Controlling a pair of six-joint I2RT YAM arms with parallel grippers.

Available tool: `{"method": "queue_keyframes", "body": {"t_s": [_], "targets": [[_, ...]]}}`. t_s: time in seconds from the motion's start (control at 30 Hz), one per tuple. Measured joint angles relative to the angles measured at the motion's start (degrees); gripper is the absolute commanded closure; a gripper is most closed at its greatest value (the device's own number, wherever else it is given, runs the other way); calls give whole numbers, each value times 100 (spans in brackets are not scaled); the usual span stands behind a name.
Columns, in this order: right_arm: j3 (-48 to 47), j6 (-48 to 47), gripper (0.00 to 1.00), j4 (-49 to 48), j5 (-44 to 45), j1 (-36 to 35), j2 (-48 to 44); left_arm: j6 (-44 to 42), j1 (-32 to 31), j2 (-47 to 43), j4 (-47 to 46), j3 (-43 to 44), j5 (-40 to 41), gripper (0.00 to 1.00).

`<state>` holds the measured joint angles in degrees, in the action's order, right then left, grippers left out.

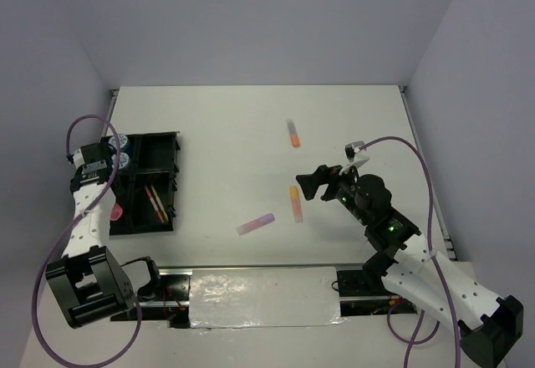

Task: Sort the stationery into containers
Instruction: Place the stationery in the storage box.

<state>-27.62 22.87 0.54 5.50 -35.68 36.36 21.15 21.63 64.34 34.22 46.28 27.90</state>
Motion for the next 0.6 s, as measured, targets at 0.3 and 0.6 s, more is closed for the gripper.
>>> {"method": "queue_keyframes", "body": {"t_s": [0.3,0.6], "targets": [[2,0,0,-4,-20,2,-20,7,11,131,-74,2,-168,40],[2,-2,0,-9,-63,7,-22,98,22,291,-157,13,-175,1]]}}
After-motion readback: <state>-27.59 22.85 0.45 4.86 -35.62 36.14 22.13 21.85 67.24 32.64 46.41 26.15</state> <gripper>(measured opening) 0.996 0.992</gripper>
